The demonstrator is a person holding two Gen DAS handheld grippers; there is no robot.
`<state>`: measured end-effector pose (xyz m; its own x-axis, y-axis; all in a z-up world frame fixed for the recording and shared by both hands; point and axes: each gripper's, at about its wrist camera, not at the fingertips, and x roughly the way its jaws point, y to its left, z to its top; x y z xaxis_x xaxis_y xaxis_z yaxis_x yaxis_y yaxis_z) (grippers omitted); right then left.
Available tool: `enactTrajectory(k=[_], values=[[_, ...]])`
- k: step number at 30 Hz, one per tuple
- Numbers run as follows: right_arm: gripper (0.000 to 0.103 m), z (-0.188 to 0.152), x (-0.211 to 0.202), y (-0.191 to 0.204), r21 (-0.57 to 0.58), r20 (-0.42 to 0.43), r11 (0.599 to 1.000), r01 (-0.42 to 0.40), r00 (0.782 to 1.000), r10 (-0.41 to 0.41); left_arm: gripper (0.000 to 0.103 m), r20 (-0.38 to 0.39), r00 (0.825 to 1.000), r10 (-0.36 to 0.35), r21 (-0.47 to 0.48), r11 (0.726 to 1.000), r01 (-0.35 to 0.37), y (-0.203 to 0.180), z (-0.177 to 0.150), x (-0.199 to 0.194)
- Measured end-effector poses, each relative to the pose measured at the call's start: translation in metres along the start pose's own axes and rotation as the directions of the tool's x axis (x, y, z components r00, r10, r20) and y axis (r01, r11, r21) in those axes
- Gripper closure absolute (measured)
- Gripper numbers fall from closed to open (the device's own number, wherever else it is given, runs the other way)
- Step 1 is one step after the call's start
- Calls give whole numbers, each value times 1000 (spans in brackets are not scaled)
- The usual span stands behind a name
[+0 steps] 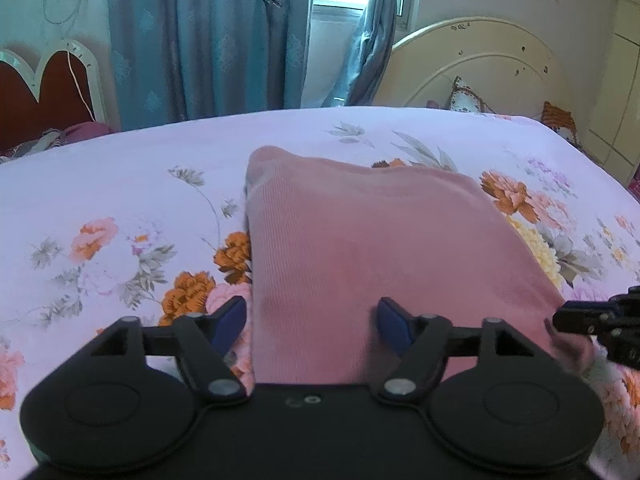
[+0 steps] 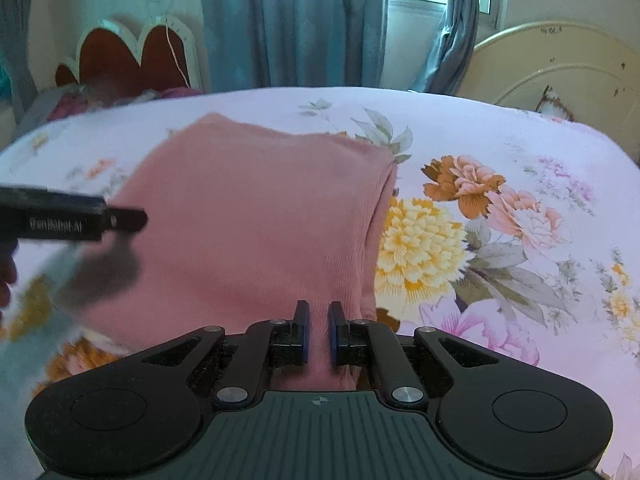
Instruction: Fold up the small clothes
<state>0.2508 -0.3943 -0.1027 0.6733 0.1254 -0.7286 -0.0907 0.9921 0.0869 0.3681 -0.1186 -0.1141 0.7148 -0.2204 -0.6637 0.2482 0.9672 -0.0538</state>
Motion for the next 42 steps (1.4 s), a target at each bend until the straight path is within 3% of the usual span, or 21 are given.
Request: enactTrajectory(k=[4,6,8,9,15,20,21,22,23,25,29,33,42], values=[[95,15,1,-13,75,4,997,-24,1000,23,24,13,1000,3,-10,1000,-3,3,10,-2],[89,20,2,-19,106,5,994,-27,1000,27,19,15,1000,5,-11,1000,-5,5,14,-1],[27,25,4,-23,131,29,991,-22,999,19,18,16,1000,6,-24,1000,-5,8,18,1],[22,26,3,-24,138,51,990,-22,999,16,16,14,1000,3,-34,999,-2,10,20,3],[23,36,27,-35,213,37,973,-85,996,79,15,-53,998,-35,-101,994,30,24,23,28],[23,39,56,-57,333,20,933,-133,991,134,17,-90,987,-135,-177,977,118,32,20,50],[26,38,62,-61,356,17,923,-147,988,151,19,-98,983,-157,-188,973,136,32,19,54],[43,37,68,-64,378,12,911,-165,985,173,21,-105,978,-177,-203,967,154,32,17,59],[50,36,73,-68,403,15,898,-179,982,188,24,-109,974,-198,-220,961,170,32,16,62],[52,35,76,-73,420,39,885,-201,978,204,27,-104,970,-220,-245,951,190,33,14,66],[76,36,81,-78,451,34,863,-228,971,239,45,-90,964,-250,-255,941,220,32,13,66],[82,38,78,-80,463,40,849,-254,963,266,65,-65,970,-234,-236,948,213,27,16,55],[83,65,43,-47,412,129,838,-357,934,334,72,6,966,-257,-243,937,250,32,35,20]])
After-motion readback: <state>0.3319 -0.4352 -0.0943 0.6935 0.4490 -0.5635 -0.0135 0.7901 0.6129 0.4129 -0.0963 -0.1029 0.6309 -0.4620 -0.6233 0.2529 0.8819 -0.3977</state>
